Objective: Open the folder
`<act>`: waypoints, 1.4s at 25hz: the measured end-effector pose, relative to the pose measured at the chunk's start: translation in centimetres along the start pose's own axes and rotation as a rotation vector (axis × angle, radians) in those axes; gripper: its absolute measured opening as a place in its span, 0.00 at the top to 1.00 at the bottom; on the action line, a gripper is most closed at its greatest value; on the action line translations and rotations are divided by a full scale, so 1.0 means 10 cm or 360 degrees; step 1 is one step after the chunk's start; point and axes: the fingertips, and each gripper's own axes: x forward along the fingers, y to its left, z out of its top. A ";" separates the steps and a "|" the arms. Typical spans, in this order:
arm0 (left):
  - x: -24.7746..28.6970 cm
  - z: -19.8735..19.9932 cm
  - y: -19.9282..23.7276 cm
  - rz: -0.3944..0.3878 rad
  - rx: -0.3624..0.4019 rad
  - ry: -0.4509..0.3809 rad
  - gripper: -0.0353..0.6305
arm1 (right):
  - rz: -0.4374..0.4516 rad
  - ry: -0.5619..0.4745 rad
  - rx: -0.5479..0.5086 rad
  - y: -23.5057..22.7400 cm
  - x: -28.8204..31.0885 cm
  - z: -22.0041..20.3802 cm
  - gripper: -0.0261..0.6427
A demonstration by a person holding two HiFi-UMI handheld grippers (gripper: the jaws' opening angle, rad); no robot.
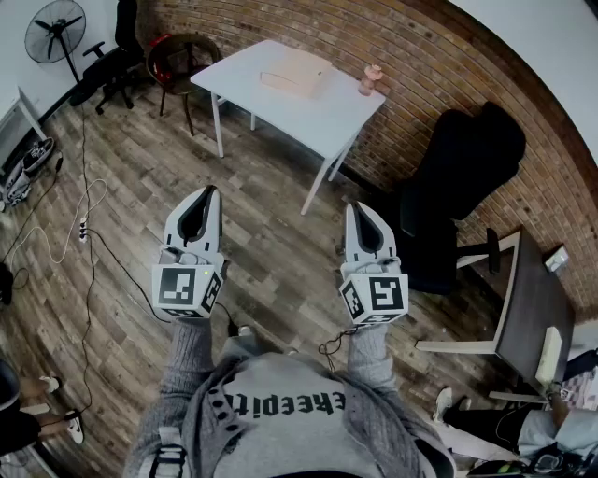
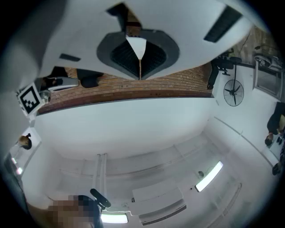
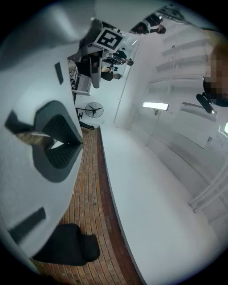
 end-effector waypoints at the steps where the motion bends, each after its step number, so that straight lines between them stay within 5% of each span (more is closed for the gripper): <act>1: -0.01 0.01 -0.02 -0.0003 -0.0002 -0.0002 0.93 | -0.0002 0.0002 -0.0001 0.00 -0.02 0.00 0.95; 12: 0.02 -0.01 -0.01 -0.0029 -0.0019 0.0007 0.93 | -0.0016 0.0011 -0.0018 0.02 -0.01 0.00 0.95; 35: 0.52 -0.24 0.76 -0.0049 -0.0050 0.0007 0.93 | -0.0095 -0.0016 -0.0057 0.13 0.80 -0.12 0.95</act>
